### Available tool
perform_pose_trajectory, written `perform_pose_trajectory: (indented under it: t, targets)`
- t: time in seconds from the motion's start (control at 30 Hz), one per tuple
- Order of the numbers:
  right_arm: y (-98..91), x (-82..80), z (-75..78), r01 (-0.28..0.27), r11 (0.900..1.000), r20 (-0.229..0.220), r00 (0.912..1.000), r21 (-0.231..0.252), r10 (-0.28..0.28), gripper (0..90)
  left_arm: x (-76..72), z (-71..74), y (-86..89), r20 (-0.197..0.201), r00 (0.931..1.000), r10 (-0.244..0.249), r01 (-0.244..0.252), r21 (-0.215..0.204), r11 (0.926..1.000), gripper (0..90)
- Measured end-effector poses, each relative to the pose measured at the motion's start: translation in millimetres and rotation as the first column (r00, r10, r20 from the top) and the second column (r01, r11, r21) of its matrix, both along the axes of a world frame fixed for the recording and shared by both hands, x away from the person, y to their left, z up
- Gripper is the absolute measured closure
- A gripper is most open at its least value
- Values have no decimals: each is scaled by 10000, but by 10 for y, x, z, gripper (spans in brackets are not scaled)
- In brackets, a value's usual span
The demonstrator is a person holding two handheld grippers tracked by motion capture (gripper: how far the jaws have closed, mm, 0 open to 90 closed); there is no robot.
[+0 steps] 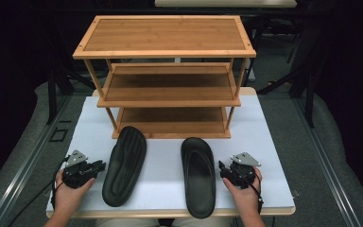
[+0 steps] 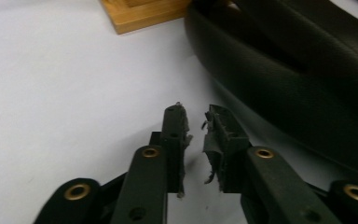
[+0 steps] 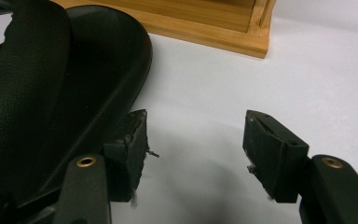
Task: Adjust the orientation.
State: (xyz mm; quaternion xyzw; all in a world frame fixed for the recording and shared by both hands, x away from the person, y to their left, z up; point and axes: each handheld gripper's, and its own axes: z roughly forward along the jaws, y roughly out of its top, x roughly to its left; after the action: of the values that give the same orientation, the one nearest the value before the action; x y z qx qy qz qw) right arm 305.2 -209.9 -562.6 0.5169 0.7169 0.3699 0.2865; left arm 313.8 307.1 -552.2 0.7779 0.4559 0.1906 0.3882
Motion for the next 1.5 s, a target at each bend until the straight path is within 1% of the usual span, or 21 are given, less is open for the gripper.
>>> perform_pose_trajectory:
  t: [0.03, 0.07, 0.13, 0.2, 0.37, 0.43, 0.53, 0.63, 0.77, 0.83, 0.87, 0.9, 0.93, 1.03, 1.17, 1.2, 1.27, 1.33, 1.37, 1.4, 1.5]
  targets:
    - [-3, 4, -1, 12, 10000, -35, 10000, 37, -12, 395, 2, 1, -12, -38, 10000, -72, 72, 45, 10000, 815]
    - [-3, 4, -1, 12, 10000, -35, 10000, 37, -12, 395, 3, 0, -24, -67, 9999, -124, 124, 56, 9999, 815]
    - [-3, 4, -1, 18, 10000, -34, 10000, 40, -17, 395, 5, 2, -42, -139, 9996, -228, 229, 9, 9997, 863]
    - [-2, -2, 0, 6, 10000, 6, 10000, 53, -6, 395, 0, 15, -65, -153, 9992, -365, 366, 29, 9993, 890]
    - [6, -3, 0, -44, 10000, -18, 10000, 58, 44, 395, -10, 43, -97, -53, 9983, -578, 578, 11, 9983, 898]
    - [10, 0, -2, -24, 10000, -54, 10000, 62, 25, 397, -17, 55, -98, -52, 9982, -592, 592, -95, 9982, 899]
    - [10, -3, -1, -23, 10000, -8, 10000, 58, 23, 398, -29, 84, -85, 33, 9982, -593, 594, -496, 9970, 899]
    - [11, -3, 0, -29, 10000, -12, 10000, 55, 29, 399, -47, 123, -91, 204, 9977, -643, 656, -762, 9949, 899]
    - [20, -1, 1, -41, 10000, 7, 10000, -18, 41, 399, -95, 183, -138, 480, 9957, -790, 827, -816, 9932, 899]
    - [25, 3, -2, -49, 10000, 59, 10000, -15, 50, 399, -118, 206, -178, 640, 9944, -844, 897, -838, 9924, 899]
    - [25, 3, 1, -81, 10000, 18, 10000, -26, 81, 399, -128, 222, -198, 653, 9940, -883, 937, -856, 9919, 899]
    - [20, 2, 5, -132, 9999, 13, 9999, -72, 132, 399, -140, 247, -231, 757, 9925, -962, 1027, -876, 9908, 898]
    - [20, 2, 5, -132, 9999, 13, 9999, -72, 132, 399, -140, 247, -231, 757, 9925, -962, 1027, -876, 9908, 898]
    - [6, 4, 7, -89, 10000, 76, 9999, -27, 90, 399, -154, 300, -279, 981, 9900, -1010, 1099, -893, 9899, 898]
    - [-27, 11, 8, -15, 9999, 76, 10000, 152, 14, 399, -158, 352, -353, 1163, 9885, -967, 1096, -1106, 9878, 897]
    - [-31, 10, 9, -27, 9999, 39, 10000, 122, 26, 399, -156, 364, -381, 1186, 9884, -944, 1087, -1209, 9867, 897]
    - [-29, 8, 7, -37, 9998, 50, 10000, 188, 36, 399, -141, 386, -453, 1277, 9858, -1095, 1261, -1304, 9834, 895]
    - [-20, 4, 4, -68, 9997, 37, 10000, 222, 67, 400, -136, 410, -541, 1429, 9818, -1249, 1434, -1271, 9815, 895]
    - [-12, 4, 1, -35, 9998, 14, 10000, 186, 34, 401, -132, 420, -582, 1458, 9795, -1390, 1579, -1272, 9792, 894]
    - [-11, 8, -2, -83, 9999, -3, 10000, 110, 83, 402, -119, 421, -637, 1387, 9774, -1598, 1780, -1300, 9754, 890]
    - [-1, 10, -2, -64, 9999, -14, 10000, 105, 64, 402, -106, 401, -763, 1320, 9726, -1915, 2053, -1001, 9736, 885]
